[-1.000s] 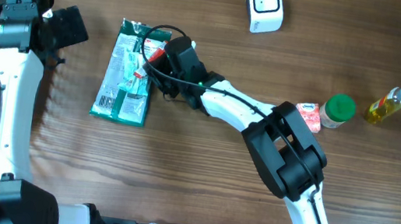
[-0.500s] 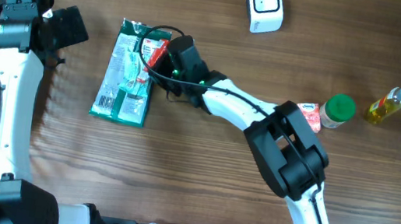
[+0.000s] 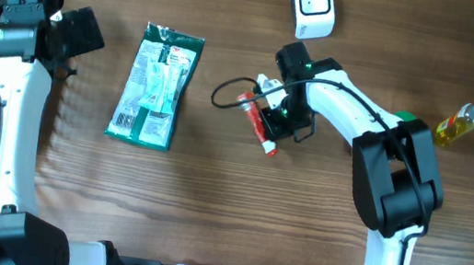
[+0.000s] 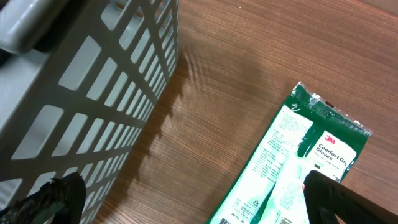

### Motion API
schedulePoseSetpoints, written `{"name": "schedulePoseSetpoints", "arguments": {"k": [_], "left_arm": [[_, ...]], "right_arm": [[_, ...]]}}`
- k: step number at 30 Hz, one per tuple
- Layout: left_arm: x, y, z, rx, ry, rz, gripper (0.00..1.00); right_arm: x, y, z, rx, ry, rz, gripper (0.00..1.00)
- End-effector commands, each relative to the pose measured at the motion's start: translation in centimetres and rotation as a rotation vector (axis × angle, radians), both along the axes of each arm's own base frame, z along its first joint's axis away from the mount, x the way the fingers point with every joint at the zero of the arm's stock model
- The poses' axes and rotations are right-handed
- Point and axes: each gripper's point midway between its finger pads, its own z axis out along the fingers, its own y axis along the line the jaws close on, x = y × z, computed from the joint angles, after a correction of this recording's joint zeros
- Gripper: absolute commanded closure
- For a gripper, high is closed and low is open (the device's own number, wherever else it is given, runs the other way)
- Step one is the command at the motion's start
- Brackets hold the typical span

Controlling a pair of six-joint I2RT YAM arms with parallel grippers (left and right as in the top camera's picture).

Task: Scan the item barcode
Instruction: 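Lift the red tube and set it on the table centre, then grasp the red tube's ends with the left and right grippers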

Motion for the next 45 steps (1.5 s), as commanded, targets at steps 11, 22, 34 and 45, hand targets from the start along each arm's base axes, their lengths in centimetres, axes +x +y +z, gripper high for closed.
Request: {"name": "schedulePoseSetpoints", "arguments": {"k": [11, 22, 34, 45], "left_arm": [[0.0, 0.5, 1.0, 0.007, -0.028, 0.021, 0.0], [0.0, 0.5, 1.0, 0.007, -0.028, 0.021, 0.0], [-0.7, -16.8, -0.4, -0.66, -0.003, -0.414, 0.67], [-3.5, -30.3, -9.4, -0.44, 0.245, -0.47, 0.96]], "right_arm": [[2.3, -2.4, 5.6, -0.124, -0.153, -0.146, 0.48], [0.0, -3.2, 3.3, -0.14, -0.052, -0.241, 0.36], [-0.3, -3.9, 4.6, 0.102, 0.092, -0.248, 0.36], [-0.7, -3.5, 5.1, 0.172, 0.128, -0.236, 0.34]]}}
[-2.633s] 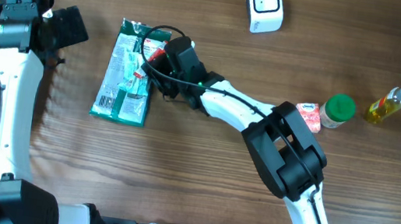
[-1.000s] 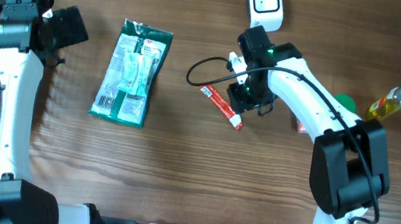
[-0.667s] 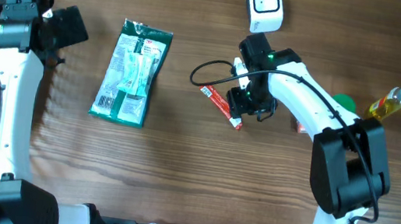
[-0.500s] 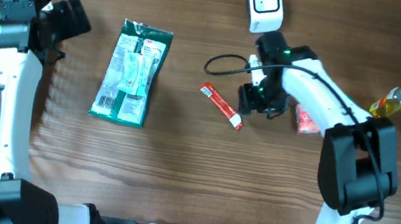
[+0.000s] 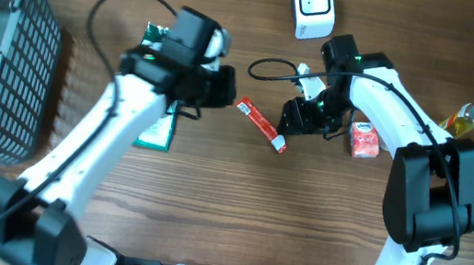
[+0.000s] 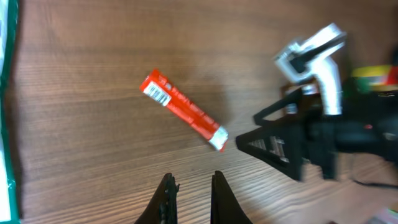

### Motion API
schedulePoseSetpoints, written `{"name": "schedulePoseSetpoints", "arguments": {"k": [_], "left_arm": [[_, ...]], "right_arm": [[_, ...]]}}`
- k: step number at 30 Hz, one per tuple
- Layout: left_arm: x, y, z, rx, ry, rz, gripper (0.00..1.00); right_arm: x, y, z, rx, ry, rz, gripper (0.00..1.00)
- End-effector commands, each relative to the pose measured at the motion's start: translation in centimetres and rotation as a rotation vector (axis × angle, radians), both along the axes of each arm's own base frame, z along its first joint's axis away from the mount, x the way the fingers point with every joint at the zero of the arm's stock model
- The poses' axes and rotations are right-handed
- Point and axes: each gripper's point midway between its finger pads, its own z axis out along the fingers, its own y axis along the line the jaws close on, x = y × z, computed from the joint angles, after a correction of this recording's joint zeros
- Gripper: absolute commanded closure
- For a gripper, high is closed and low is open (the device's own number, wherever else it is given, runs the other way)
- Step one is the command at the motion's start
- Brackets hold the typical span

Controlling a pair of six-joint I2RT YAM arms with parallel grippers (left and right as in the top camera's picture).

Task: Scan the item barcode
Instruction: 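Grasp the red tube's ends with the left and right grippers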

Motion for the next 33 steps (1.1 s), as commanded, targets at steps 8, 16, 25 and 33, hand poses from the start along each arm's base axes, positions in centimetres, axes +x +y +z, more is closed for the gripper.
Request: {"name": "schedulePoseSetpoints", "arguments": {"k": [8, 16, 25, 33], "left_arm": [[3.1, -2.8, -11.2, 0.06, 0.14, 0.065, 0.96], [3.6, -2.9, -13.8, 0.076, 0.159, 0.068, 0.96], [3.8, -2.9, -16.1, 0.097, 0.175, 0.077, 0.96], [3.2, -2.6, -18.1, 0.12, 0.22, 0.077, 0.96]], "right_arm": [[-0.5, 0.7, 0.6, 0.062, 0.014, 0.01, 0.34], [-1.0, -1.1, 1.3, 0.132, 0.051, 0.015, 0.35], [-2.4, -0.1, -1.6, 0.219, 0.079, -0.04, 0.36], [-4.3, 1.6, -4.4, 0.314, 0.151, -0.172, 0.51]]}}
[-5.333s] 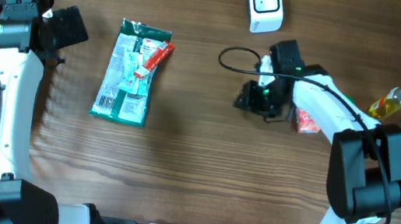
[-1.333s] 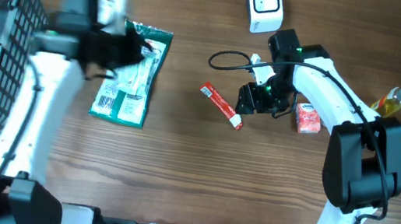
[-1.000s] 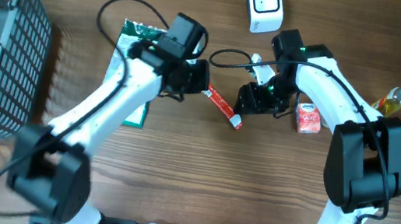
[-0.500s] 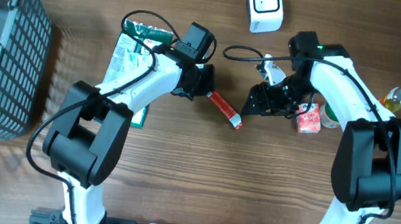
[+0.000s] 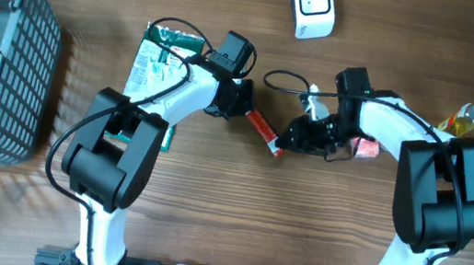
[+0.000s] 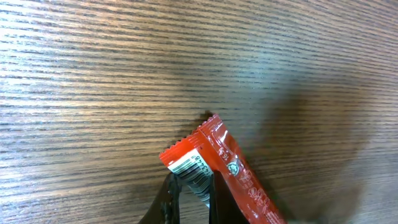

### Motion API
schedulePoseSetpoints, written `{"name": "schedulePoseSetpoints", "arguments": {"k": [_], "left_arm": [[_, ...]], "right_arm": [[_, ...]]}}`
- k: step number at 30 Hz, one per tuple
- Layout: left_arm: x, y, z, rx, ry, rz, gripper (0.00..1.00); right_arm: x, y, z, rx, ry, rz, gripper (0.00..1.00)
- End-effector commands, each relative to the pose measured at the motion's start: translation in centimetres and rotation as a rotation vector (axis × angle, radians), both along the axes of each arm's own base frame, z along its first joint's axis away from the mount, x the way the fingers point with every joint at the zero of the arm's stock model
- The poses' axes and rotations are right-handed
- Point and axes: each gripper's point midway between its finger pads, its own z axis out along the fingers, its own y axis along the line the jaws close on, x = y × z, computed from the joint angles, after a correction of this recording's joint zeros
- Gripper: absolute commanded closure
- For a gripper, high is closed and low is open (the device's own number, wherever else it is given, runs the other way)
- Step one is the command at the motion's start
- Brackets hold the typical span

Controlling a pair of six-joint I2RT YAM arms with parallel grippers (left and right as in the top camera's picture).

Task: Scan the item barcode
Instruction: 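Grasp the red tube's ends with the left and right grippers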

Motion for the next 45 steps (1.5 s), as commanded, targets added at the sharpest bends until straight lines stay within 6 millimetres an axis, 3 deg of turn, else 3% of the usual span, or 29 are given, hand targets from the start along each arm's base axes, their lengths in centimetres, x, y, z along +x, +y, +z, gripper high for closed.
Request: {"name": "schedulePoseSetpoints", "arguments": {"k": [1, 9, 17, 20, 22, 23, 27, 31, 34, 36, 38, 41, 42, 45], "left_arm": [[-0.9, 0.3, -2.5, 0.031, 0.057, 0.007, 0.96], [-0.9, 0.3, -2.5, 0.031, 0.058, 0.007, 0.95], [-0.9, 0.3, -2.5, 0.031, 0.059, 0.007, 0.95], [-0.7, 0.3, -1.9, 0.003, 0.059, 0.012, 0.96], [0.0, 0.7, -0.7, -0.037, 0.046, 0.027, 0.96], [0.1, 0.8, -0.4, -0.048, 0.046, 0.031, 0.96], [-0.3, 1.6, -0.6, -0.034, 0.076, 0.046, 0.96], [-1.1, 1.9, -0.8, -0.02, 0.111, 0.05, 0.96], [-1.9, 2.2, -1.0, -0.008, 0.15, 0.069, 0.96], [-2.5, 2.5, -1.1, 0.004, 0.174, 0.069, 0.96], [-2.6, 2.5, -1.1, 0.005, 0.178, 0.069, 0.96], [-2.7, 2.6, -1.2, 0.008, 0.184, 0.069, 0.96], [-2.8, 2.6, -1.2, 0.01, 0.187, 0.07, 0.96], [-2.8, 2.6, -1.2, 0.01, 0.188, 0.069, 0.96]], "right_arm": [[-1.8, 1.1, -0.7, 0.023, 0.071, -0.011, 0.51], [-0.2, 4.3, -0.7, 0.034, 0.01, -0.04, 0.62], [-0.6, 3.3, -2.0, -0.044, 0.053, -0.102, 0.64], [1.1, 2.7, -0.3, -0.028, 0.012, -0.13, 0.64], [1.8, 2.6, 2.1, -0.009, -0.038, -0.12, 0.73], [1.7, 2.6, 2.9, -0.003, -0.053, -0.116, 0.82], [-0.5, 2.4, 3.1, -0.015, 0.046, -0.112, 0.96], [-1.9, 3.8, 2.3, -0.014, 0.052, -0.078, 0.96], [-1.4, 2.3, -0.6, -0.224, 0.103, -0.278, 0.95], [-1.8, 1.8, -1.4, -0.288, 0.128, -0.337, 0.94], [-0.6, 0.9, -1.8, -0.342, 0.063, -0.364, 0.94], [0.6, 1.7, -1.3, -0.291, 0.01, -0.348, 0.91], [0.6, 2.5, -0.4, -0.227, -0.007, -0.281, 0.85], [1.1, 1.7, 0.8, -0.221, -0.003, -0.295, 0.8]]}}
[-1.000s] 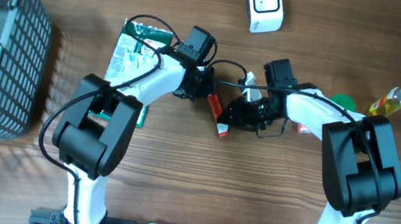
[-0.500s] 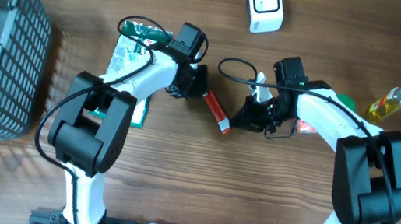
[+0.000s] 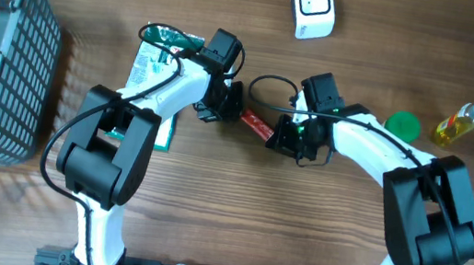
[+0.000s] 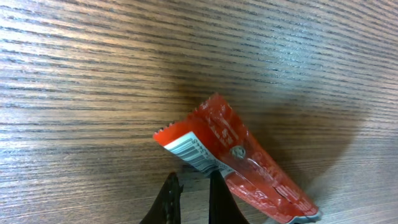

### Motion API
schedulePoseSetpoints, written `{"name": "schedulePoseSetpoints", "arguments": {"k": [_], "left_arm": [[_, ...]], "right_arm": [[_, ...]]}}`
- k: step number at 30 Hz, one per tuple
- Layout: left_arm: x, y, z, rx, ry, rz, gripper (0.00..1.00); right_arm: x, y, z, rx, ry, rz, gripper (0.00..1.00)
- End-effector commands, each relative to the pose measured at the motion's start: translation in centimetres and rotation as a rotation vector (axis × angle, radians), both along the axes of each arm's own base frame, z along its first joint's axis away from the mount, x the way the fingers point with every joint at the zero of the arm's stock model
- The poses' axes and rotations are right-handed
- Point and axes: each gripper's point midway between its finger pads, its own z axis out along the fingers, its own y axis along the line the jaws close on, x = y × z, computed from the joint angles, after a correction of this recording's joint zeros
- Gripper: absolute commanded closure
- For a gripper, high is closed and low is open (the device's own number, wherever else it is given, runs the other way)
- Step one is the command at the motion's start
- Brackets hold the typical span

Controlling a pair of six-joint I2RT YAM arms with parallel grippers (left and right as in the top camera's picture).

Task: Scan the item barcode
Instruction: 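Grasp the red tube's ends with the left and right grippers, then hold the red tube with the right gripper and withdraw the left gripper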

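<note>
A slim red packet (image 3: 257, 124) lies aslant mid-table, between the two arms. In the left wrist view the red packet (image 4: 249, 162) shows a white barcode end, slightly raised over its own shadow. My left gripper (image 4: 193, 177) is shut, its tips pinching that barcode end. From above, the left gripper (image 3: 230, 113) sits at the packet's left end. My right gripper (image 3: 285, 137) is at the packet's right end, shut on the barcode scanner. The scanner is mostly hidden under the wrist, and its black cable (image 3: 267, 81) loops up behind.
A green glove pack (image 3: 157, 75) lies under the left arm. A grey basket stands at the far left. A white device (image 3: 313, 6) sits at the back, with a green lid (image 3: 402, 126) and a yellow bottle (image 3: 460, 122) at the right.
The packet and my left gripper have shifted slightly left, and the barcode end is now raised and turned. My right gripper has come left, close against the packet's other end.
My left gripper was open by the basket while the right gripper was over the packet. Then the left arm was shut above the packet, and the right gripper held the scanner further right. Later the left tips were at the barcode end. Now both grippers flank the packet.
</note>
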Motion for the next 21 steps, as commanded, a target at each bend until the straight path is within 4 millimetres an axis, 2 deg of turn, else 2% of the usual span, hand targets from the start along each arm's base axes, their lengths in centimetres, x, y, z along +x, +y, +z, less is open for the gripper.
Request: {"name": "schedulePoseSetpoints", "arguments": {"k": [1, 2, 4, 7, 8, 11, 13, 17, 20, 21], "left_arm": [[-0.8, 0.8, -0.9, 0.028, 0.04, 0.023, 0.96], [-0.5, 0.9, -0.2, 0.026, 0.031, 0.022, 0.95], [1.0, 1.0, 3.0, -0.003, -0.037, 0.036, 0.94], [1.9, 0.2, 6.6, -0.043, -0.133, 0.029, 0.96], [2.0, -0.1, 6.8, -0.049, -0.145, 0.022, 0.96], [2.2, -0.8, 6.2, -0.05, -0.154, 0.011, 0.96], [2.4, -0.9, 5.0, -0.045, -0.141, 0.015, 0.96], [1.7, -1.0, 2.5, -0.015, -0.091, 0.003, 0.96], [2.0, -1.3, 0.9, -0.012, -0.082, 0.0, 0.96], [2.1, -1.3, 0.4, -0.012, -0.081, 0.0, 0.96]], "right_arm": [[1.0, -0.9, 1.6, 0.006, -0.052, 0.015, 0.79], [1.0, -1.0, 1.7, 0.006, -0.055, 0.014, 0.78], [1.1, -1.0, 1.7, 0.006, -0.056, 0.014, 0.72], [1.0, -0.8, 1.9, 0.025, -0.052, 0.018, 0.68], [0.9, -0.4, 2.1, 0.046, -0.051, 0.023, 0.68], [1.2, 0.1, 3.3, 0.078, -0.062, 0.032, 0.67], [1.5, 0.2, 4.3, 0.086, -0.089, 0.032, 0.64], [1.5, 0.2, 4.5, 0.087, -0.091, 0.031, 0.63], [1.7, -0.2, 4.5, 0.087, -0.093, 0.022, 0.62], [2.0, -0.8, 4.4, 0.082, -0.101, 0.022, 0.57]]}}
